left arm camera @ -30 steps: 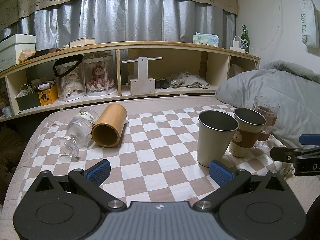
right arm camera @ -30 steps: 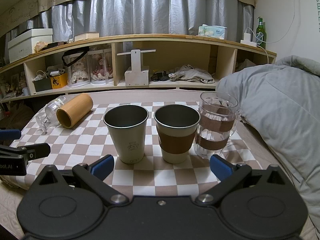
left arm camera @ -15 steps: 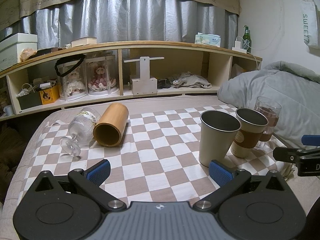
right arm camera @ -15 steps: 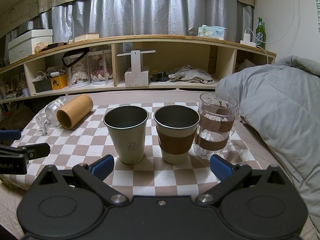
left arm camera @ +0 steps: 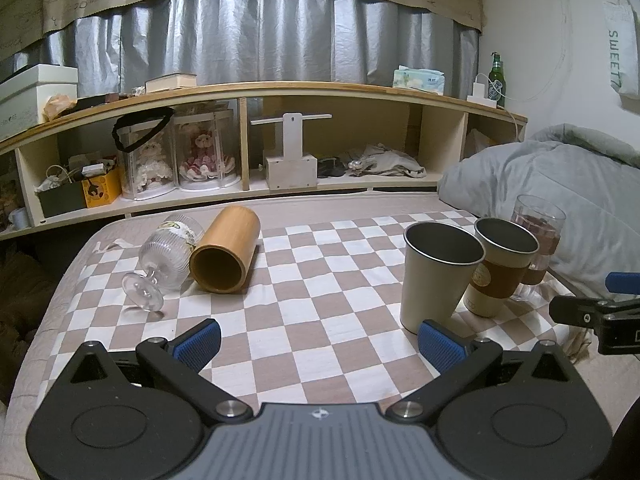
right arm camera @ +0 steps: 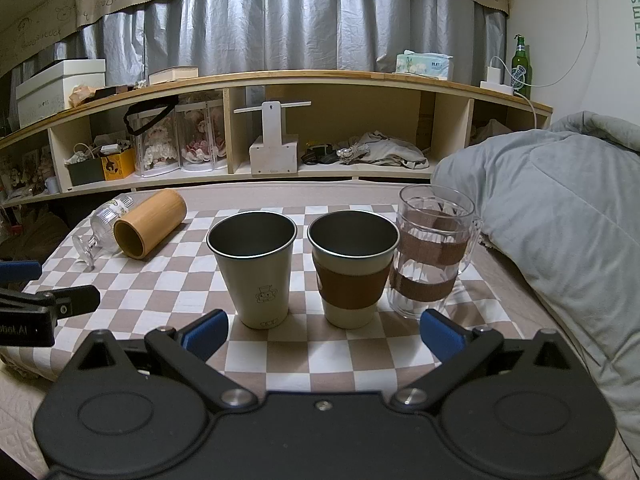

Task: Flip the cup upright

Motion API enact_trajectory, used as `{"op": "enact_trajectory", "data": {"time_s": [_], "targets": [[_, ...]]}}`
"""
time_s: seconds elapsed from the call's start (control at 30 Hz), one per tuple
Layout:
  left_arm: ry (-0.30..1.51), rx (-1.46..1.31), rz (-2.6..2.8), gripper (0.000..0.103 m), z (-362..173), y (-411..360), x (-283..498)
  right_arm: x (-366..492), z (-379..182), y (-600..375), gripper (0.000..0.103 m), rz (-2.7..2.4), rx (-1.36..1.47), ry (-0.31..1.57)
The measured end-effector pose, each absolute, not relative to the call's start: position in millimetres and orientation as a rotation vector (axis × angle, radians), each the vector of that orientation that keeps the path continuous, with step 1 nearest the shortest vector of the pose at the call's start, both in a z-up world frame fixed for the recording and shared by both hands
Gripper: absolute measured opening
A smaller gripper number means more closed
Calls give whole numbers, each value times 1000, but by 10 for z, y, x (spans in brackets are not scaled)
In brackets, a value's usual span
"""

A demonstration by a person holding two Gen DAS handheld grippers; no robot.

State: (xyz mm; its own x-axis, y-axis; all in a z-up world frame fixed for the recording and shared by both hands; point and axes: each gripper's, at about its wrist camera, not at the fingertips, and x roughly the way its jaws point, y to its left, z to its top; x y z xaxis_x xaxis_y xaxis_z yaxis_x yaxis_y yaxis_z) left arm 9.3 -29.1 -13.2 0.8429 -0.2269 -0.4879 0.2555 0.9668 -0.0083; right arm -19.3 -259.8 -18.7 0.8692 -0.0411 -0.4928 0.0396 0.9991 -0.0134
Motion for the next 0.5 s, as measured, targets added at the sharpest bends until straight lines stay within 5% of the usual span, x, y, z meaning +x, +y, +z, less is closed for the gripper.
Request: {"op": "enact_trajectory", "data": {"time_s": [0.5], "targets": [[509,57,-255,103,-132,-287,95,-196,-191,-2599,103,-41,-2,515]]}}
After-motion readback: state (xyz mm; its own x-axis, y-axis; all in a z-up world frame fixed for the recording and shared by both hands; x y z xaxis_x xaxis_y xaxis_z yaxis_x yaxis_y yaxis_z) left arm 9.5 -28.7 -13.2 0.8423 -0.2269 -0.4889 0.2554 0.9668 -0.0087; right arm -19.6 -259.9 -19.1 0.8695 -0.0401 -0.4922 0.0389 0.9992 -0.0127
